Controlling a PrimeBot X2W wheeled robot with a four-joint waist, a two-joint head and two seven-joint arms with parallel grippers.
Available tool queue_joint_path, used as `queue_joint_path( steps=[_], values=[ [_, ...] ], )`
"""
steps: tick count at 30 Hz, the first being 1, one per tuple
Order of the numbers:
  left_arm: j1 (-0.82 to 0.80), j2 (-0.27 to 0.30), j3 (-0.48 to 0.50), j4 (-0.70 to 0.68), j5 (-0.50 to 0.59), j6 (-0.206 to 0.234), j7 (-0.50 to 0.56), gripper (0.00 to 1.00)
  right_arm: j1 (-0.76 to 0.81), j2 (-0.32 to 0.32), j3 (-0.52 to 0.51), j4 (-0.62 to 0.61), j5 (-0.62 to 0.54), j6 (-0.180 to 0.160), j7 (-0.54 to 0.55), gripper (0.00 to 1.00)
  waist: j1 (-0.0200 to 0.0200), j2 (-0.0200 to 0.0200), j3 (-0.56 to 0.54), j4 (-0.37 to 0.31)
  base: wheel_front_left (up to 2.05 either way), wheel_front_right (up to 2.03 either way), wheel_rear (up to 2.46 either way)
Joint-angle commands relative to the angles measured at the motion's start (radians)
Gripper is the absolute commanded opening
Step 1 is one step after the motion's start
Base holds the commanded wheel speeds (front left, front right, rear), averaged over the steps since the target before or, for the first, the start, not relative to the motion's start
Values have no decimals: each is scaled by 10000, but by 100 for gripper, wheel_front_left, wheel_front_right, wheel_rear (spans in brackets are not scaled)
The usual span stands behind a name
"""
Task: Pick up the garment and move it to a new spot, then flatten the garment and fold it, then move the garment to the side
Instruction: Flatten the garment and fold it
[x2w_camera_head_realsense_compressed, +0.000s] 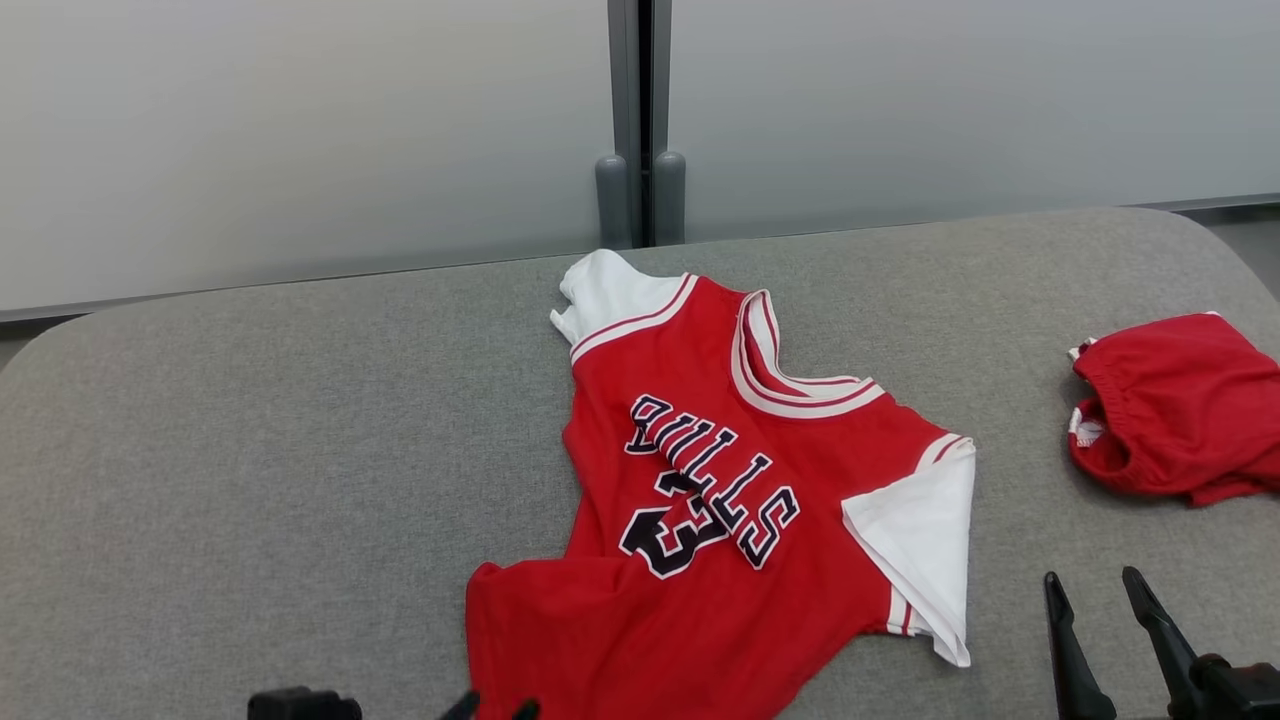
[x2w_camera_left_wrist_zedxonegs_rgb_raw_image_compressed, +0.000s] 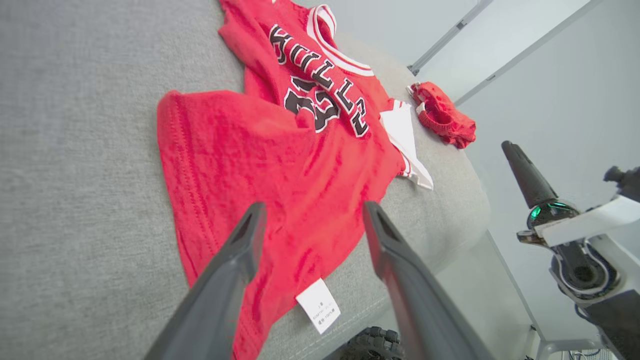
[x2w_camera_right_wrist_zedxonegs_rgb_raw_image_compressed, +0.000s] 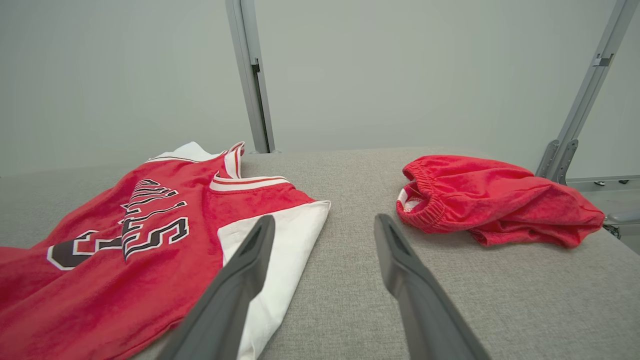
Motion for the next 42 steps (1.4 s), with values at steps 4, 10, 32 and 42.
queue_joint_path(
  steps=[4, 10, 32, 42],
  values=[
    [-1200, -20, 35, 415, 658, 347, 400, 100, -256, -53, 88, -62, -46, -3, -55, 100, 0, 0, 269, -158, 0, 0, 0],
    [-3646, -1388, -401, 2594, 1274, 295, 1625, 100, -738, -54, 408, -46, 61, -3, -55, 100, 0, 0, 911, -636, 0, 0, 0],
    [-6892, -3218, -584, 8911, 1802, -632, 1739, 0, -1273, -51, 510, 61, 348, -3, -55, 100, 0, 0, 1590, -1921, 0, 0, 0],
    [-8393, -2563, -210, 10830, 2730, -454, -128, 0, -1545, -54, 727, 150, 321, -3, -55, 100, 0, 0, 1705, -2157, 0, 0, 0]
  ],
)
